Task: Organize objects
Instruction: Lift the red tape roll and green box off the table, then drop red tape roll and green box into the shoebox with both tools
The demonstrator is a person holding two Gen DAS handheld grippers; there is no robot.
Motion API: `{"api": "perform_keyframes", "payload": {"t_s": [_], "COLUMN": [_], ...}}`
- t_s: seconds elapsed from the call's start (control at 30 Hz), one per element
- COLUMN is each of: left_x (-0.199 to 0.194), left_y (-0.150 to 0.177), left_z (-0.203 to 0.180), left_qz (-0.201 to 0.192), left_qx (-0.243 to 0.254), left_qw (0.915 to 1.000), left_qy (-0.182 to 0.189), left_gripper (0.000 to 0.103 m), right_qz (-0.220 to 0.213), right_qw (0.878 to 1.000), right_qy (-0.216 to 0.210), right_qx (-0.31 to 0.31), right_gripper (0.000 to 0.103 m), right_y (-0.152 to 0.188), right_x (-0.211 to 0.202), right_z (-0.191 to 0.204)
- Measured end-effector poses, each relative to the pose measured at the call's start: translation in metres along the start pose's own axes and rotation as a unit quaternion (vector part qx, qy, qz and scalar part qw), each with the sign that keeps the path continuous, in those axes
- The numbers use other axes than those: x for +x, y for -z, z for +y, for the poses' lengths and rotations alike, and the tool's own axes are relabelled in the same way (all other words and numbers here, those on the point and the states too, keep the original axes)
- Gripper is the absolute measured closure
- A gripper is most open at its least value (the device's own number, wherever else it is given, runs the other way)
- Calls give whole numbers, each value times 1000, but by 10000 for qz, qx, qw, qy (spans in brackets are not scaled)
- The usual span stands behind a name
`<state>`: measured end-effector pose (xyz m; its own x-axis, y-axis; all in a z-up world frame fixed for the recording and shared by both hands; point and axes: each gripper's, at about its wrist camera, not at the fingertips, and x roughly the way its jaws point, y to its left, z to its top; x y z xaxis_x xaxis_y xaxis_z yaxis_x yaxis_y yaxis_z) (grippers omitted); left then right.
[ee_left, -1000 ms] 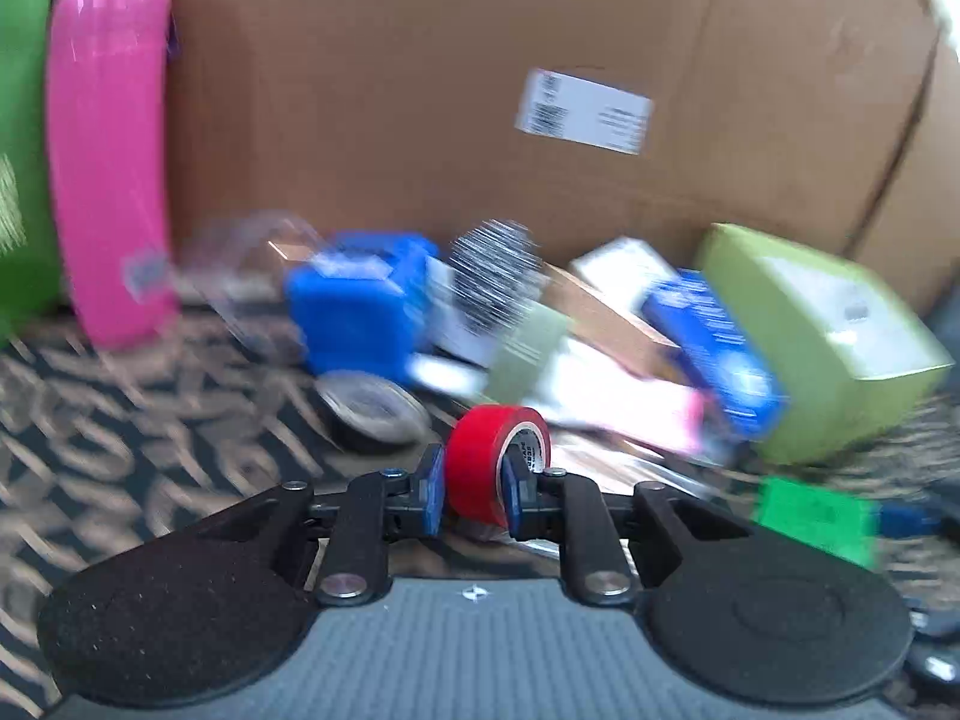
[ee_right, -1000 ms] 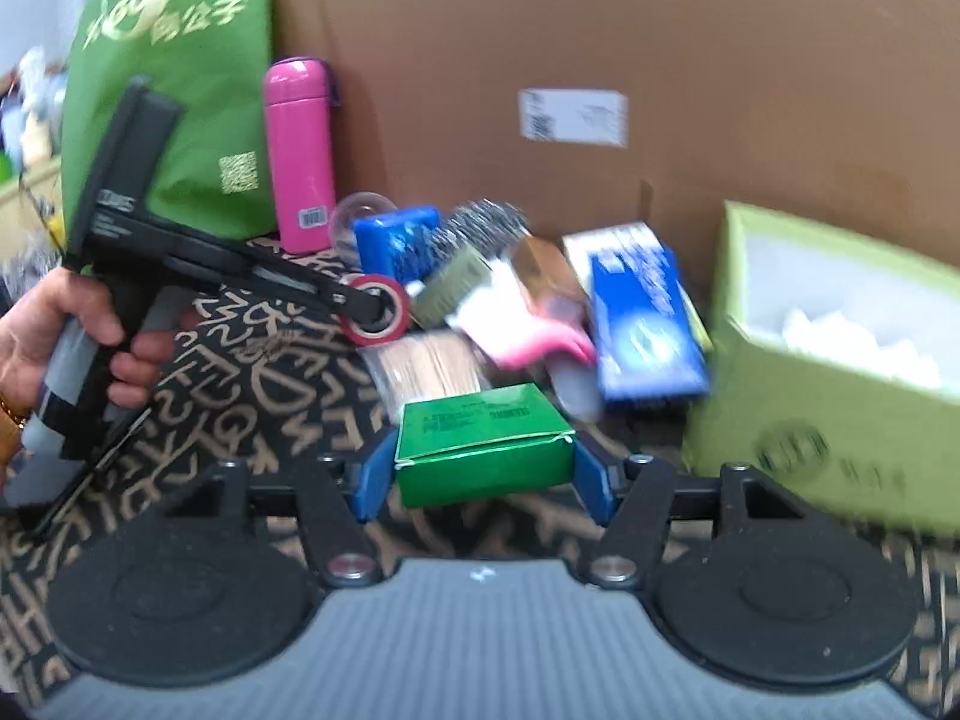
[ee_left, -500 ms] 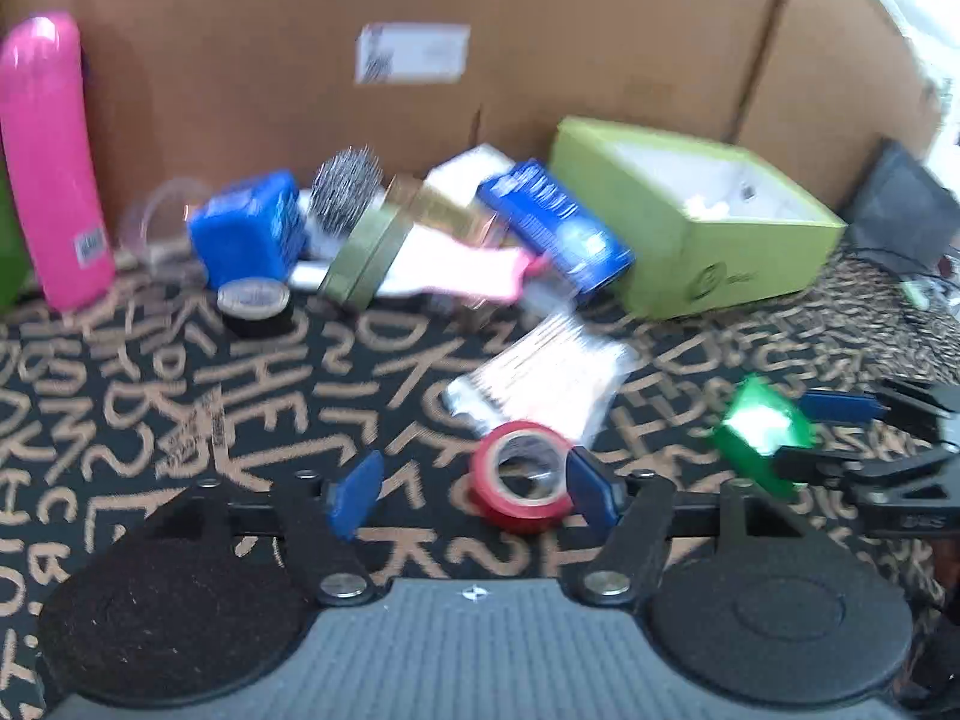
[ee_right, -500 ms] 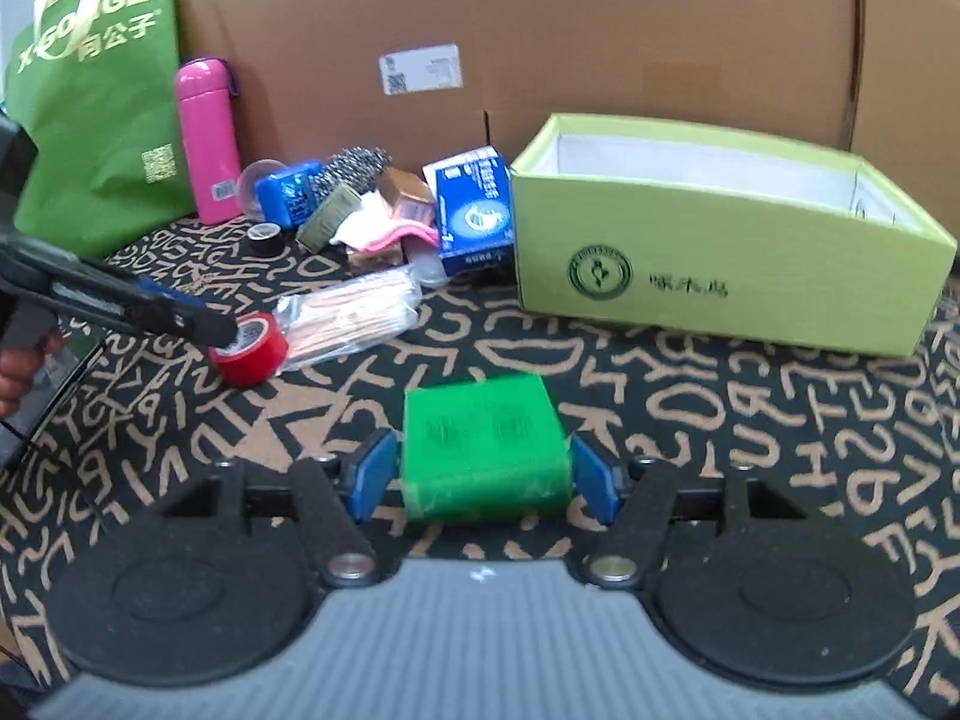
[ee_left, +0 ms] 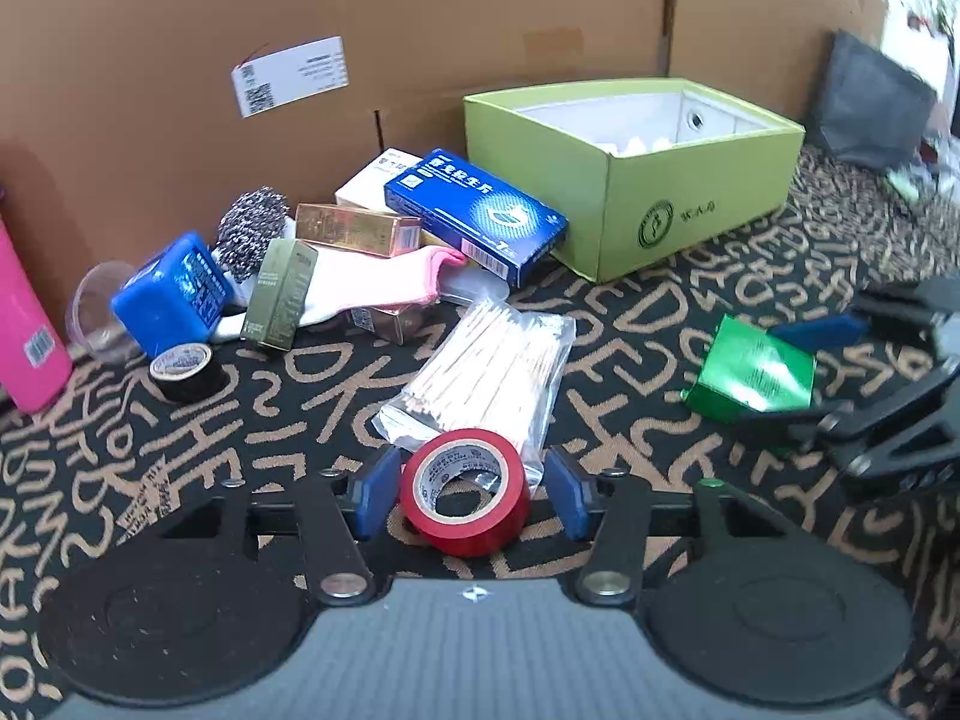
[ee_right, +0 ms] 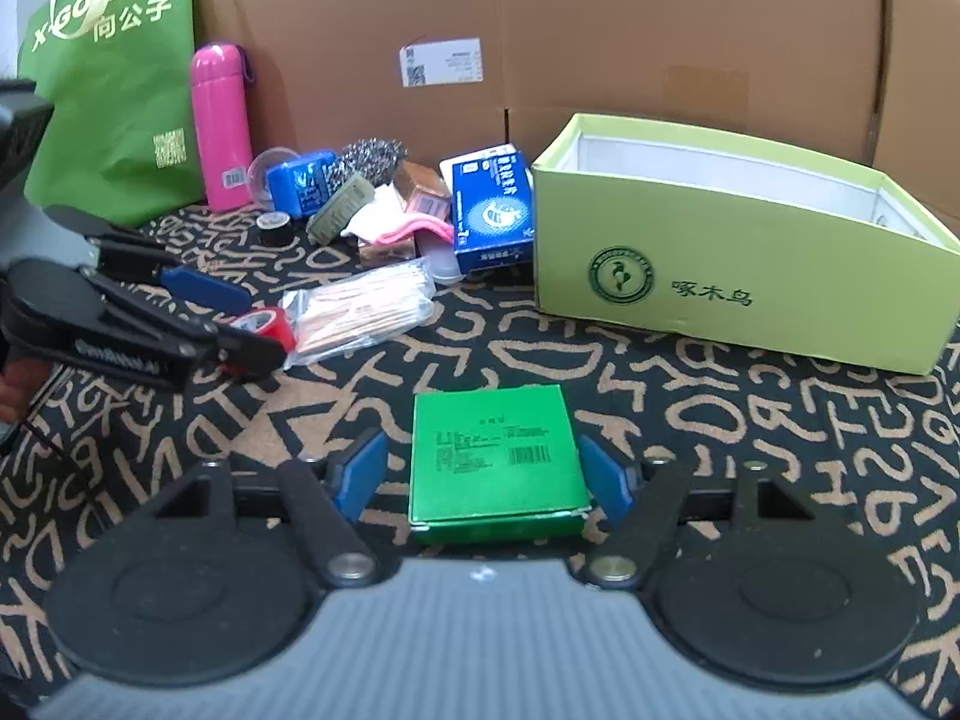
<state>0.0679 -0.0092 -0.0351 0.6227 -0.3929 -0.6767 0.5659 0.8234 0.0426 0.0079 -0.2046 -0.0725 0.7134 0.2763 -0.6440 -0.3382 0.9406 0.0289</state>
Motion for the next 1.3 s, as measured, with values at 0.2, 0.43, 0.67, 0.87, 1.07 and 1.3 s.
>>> {"api": "perform_keyframes", "payload": {"t_s": [0.2, 0.43, 0.67, 0.87, 1.07, 1.3], "left_x": [14, -24, -33, 13, 88, 137], "left_y": [4, -19, -98, -168, -201, -207], "left_z": [-1, -13, -40, -67, -86, -84], "left_qz": [131, -283, -1093, -1175, -739, -471], "left_qx": [-143, -87, 162, 226, 322, 208], "left_qw": [9998, 9981, 9884, 9889, 9957, 9975], "left_qy": [36, 546, 1043, 876, 465, 489], "left_gripper": [54, 54, 54, 54, 54, 46], "right_qz": [115, -311, -1225, -1440, -963, -520], "right_qw": [9999, 9993, 9909, 9817, 9834, 9873], "right_qy": [-19, -166, 551, 1248, 1524, 1441], "right_qx": [-112, 124, -19, 48, 189, 414], "right_gripper": [43, 43, 43, 43, 43, 43], "right_y": [4, -10, -62, -111, -132, -125], "right_x": [3, -27, -68, -62, -8, 47], "right_z": [0, -17, -60, -115, -164, -192]}}
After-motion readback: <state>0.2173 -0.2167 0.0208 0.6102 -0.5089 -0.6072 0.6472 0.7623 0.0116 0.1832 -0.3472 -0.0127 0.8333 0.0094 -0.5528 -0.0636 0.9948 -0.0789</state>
